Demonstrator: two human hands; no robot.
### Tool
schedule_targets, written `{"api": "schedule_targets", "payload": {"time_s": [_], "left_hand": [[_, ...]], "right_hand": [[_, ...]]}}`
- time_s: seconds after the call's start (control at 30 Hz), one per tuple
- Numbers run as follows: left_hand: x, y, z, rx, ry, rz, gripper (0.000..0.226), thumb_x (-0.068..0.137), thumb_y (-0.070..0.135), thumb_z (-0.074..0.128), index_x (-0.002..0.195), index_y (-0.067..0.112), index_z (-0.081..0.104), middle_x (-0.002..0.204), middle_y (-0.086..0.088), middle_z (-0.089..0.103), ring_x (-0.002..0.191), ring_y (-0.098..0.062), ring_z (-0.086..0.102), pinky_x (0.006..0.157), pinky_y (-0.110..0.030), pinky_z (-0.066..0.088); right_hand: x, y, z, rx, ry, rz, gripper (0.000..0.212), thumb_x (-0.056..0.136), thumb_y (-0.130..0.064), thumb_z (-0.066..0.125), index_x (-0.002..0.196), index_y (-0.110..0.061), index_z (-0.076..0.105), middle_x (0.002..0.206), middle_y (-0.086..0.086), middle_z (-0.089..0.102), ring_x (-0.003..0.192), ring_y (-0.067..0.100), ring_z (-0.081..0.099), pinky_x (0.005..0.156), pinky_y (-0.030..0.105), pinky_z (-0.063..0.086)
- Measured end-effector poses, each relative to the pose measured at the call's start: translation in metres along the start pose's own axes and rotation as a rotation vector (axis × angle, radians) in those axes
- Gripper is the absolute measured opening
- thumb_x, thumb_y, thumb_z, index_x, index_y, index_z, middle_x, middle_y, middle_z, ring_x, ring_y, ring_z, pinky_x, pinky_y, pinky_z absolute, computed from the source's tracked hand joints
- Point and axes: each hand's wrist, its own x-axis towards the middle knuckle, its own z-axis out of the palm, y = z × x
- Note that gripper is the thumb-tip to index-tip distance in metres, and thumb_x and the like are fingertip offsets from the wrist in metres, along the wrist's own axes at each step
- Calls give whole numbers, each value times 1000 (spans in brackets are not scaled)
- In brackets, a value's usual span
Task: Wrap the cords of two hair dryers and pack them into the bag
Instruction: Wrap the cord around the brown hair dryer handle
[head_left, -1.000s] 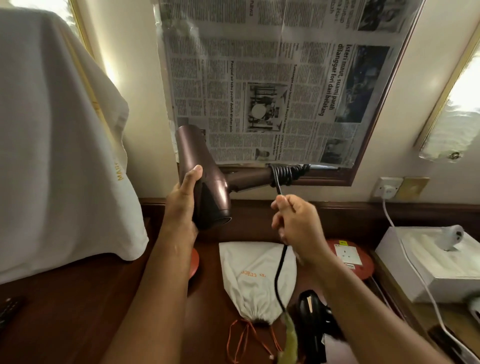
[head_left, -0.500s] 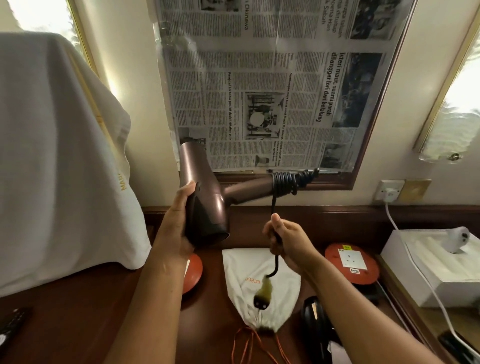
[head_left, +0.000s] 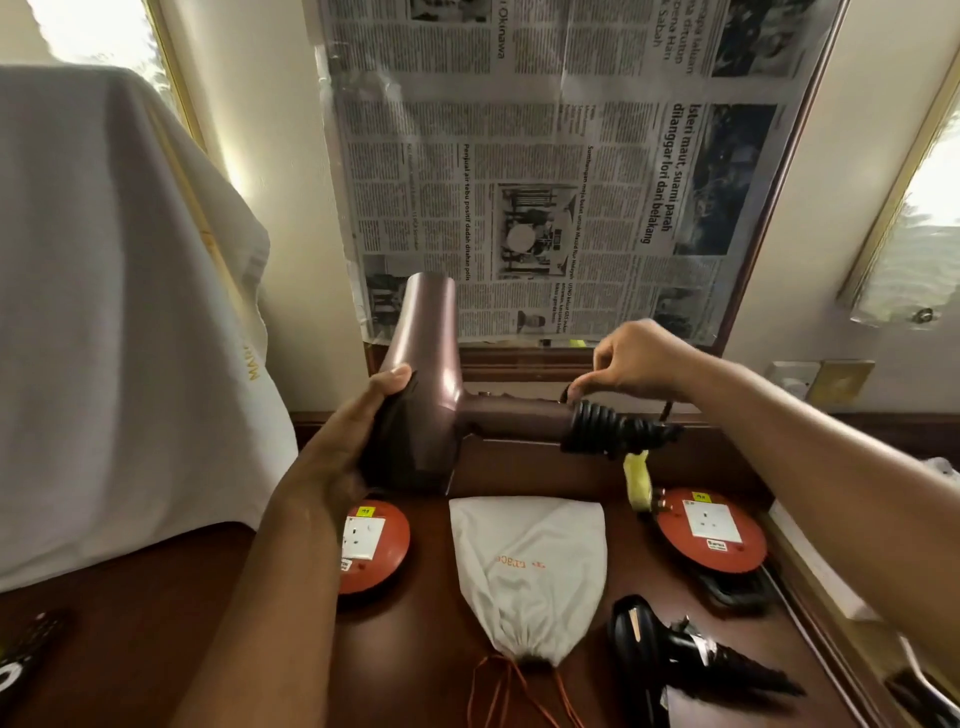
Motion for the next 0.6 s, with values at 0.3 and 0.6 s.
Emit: {"api": "schedule_targets", "payload": {"time_s": [0.3, 0.6], "left_hand": [[10, 3, 33, 220, 171, 107, 47, 84, 44, 66, 119, 18, 48, 109, -13, 63, 97, -32, 64, 80, -44, 56], [18, -4, 52, 74, 363, 264, 49, 83, 42, 68, 120, 14, 52, 102, -6, 63, 90, -22, 64, 71, -33, 55]], "right_hand": [[-10, -26, -29, -309, 199, -138, 39, 82, -51, 67, 63, -19, 55, 62, -6, 53, 62, 12, 50, 58, 26, 37], [-39, -46, 23, 68, 274, 16, 11, 89, -13, 49, 81, -9, 55, 70, 0, 51, 63, 18, 48, 51, 27, 29]]}}
